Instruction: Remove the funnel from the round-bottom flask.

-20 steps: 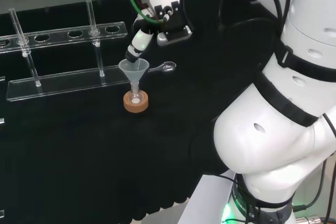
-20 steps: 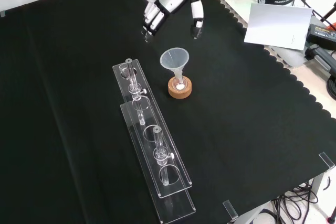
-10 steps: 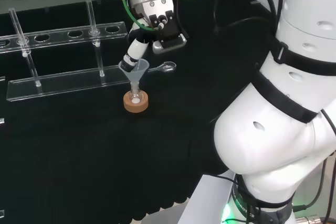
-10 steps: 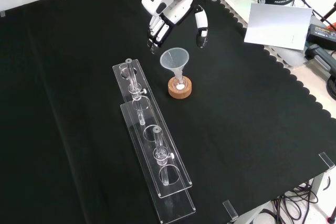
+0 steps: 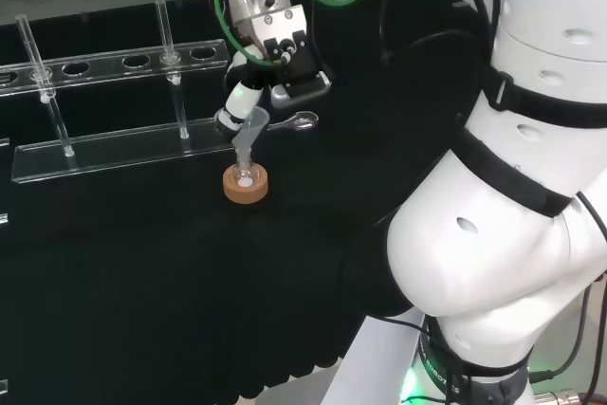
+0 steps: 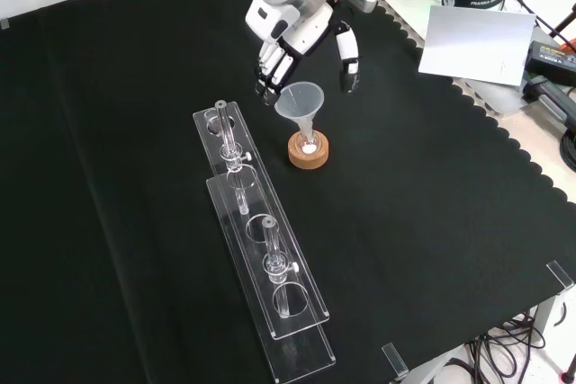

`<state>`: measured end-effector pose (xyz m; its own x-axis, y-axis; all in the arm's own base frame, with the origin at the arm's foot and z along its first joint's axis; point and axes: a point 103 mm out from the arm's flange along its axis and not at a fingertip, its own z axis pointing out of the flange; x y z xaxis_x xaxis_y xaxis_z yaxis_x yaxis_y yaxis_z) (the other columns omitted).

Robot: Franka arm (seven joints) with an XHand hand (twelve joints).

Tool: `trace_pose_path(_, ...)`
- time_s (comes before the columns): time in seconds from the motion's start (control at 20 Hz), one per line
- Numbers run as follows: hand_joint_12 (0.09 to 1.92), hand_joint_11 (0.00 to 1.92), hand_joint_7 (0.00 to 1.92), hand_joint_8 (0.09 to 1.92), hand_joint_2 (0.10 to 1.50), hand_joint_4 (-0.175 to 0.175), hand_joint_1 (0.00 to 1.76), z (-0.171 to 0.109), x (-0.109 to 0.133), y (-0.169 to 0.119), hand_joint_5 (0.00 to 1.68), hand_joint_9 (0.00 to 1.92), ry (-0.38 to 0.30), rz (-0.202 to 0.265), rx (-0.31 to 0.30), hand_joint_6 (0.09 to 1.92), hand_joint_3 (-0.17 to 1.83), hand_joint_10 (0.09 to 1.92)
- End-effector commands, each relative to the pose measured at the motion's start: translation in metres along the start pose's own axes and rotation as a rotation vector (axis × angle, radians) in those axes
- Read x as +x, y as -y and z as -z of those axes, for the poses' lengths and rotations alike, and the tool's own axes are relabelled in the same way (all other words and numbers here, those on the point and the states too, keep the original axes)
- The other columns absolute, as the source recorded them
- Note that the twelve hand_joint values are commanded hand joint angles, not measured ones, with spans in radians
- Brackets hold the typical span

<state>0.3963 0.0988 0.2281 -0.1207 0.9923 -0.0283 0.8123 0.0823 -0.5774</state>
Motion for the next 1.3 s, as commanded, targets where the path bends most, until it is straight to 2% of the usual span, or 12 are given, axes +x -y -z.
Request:
trace_pose_path(0.05,1.46,0.33,0.0,0.44,0.64,0.034,0.56,-0.006,0.004,-0.011,0.1,0.15,0.023,0.016,0.005,0.09,0.3,0.82)
trace_pose_path(0.4,1.46,0.32,0.0,0.37,0.65,0.035,0.6,-0.011,0.003,-0.018,0.09,0.12,0.046,0.021,0.002,0.09,0.29,0.82)
trace_pose_path(0.95,1.46,0.32,0.0,0.4,0.67,0.035,0.66,-0.017,-0.002,-0.029,0.1,0.13,0.056,0.005,0.032,0.09,0.3,0.83)
trace_pose_path(1.2,1.43,0.36,0.02,0.53,0.66,0.027,0.69,-0.022,-0.003,-0.037,0.15,0.3,0.09,-0.008,0.042,0.09,0.36,0.75)
trace_pose_path(1.3,1.42,0.39,0.06,0.59,0.66,0.022,0.7,-0.022,-0.003,-0.037,0.19,0.39,0.106,-0.01,0.011,0.09,0.39,0.71)
